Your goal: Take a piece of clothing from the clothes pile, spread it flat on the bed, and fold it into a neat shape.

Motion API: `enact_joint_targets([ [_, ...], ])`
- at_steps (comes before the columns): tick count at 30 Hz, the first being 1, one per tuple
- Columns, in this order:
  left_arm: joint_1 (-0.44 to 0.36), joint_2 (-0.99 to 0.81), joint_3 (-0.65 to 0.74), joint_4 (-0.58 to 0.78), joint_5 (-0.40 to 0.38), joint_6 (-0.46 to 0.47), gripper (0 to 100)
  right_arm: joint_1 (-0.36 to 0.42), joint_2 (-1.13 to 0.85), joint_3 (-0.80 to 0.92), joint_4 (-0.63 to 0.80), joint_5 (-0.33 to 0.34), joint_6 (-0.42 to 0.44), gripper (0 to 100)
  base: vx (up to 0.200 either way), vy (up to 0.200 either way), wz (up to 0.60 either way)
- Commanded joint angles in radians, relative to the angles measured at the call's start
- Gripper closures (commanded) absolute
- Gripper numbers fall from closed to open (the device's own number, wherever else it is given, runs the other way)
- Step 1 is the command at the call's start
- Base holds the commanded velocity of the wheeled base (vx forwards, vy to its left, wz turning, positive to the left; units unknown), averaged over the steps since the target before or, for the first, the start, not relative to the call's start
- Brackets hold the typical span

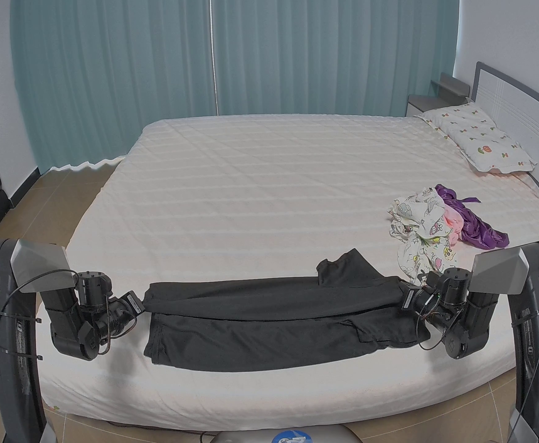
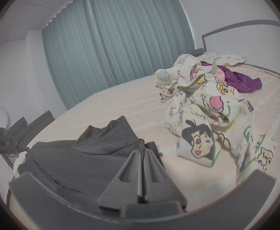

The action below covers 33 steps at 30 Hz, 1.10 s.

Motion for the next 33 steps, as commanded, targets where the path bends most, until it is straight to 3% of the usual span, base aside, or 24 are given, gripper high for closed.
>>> enact_joint_targets([
  [1,-0.003,0.017,0.026,0.001,0.003,0.004,0,0.002,0.018,0.015,-0.012,-0.002,-0.001,100,0.0,0.0,0.0],
  [2,-0.005,0.015,0.032,0.001,0.001,0.011,0,0.002,0.018,0.013,-0.012,-0.004,-0.001,100,0.0,0.0,0.0],
  [3,-0.003,0.014,0.038,0.0,0.001,0.02,0,0.002,0.018,0.01,-0.012,-0.006,-0.001,0,0.0,0.0,0.0],
  [11,0.005,-0.031,0.098,-0.034,0.009,0.021,0,-0.055,-0.07,0.013,-0.01,0.004,0.015,0,0.0,0.0,0.0],
  [17,0.043,-0.152,0.113,-0.022,0.007,-0.115,0,-0.11,-0.163,0.012,0.017,0.014,0.047,0,0.0,0.0,0.0],
  [22,0.049,-0.284,0.02,0.153,-0.008,-0.308,0,-0.06,-0.236,-0.07,0.174,0.021,0.203,0,0.0,0.0,0.0],
  [25,0.006,-0.325,-0.104,0.342,-0.027,-0.506,0,-0.007,-0.259,-0.165,0.372,0.022,0.297,0,0.0,0.0,0.0],
  [27,-0.024,-0.322,-0.169,0.443,-0.039,-0.589,0,0.019,-0.252,-0.243,0.498,0.024,0.34,0,0.0,0.0,0.0],
  [31,-0.054,-0.288,-0.201,0.474,-0.056,-0.62,0,0.043,-0.196,-0.344,0.617,0.033,0.386,0,0.0,0.0,0.0],
  [33,-0.055,-0.253,-0.198,0.451,-0.051,-0.606,0,0.037,-0.166,-0.381,0.648,0.065,0.343,0,0.0,0.0,0.0],
])
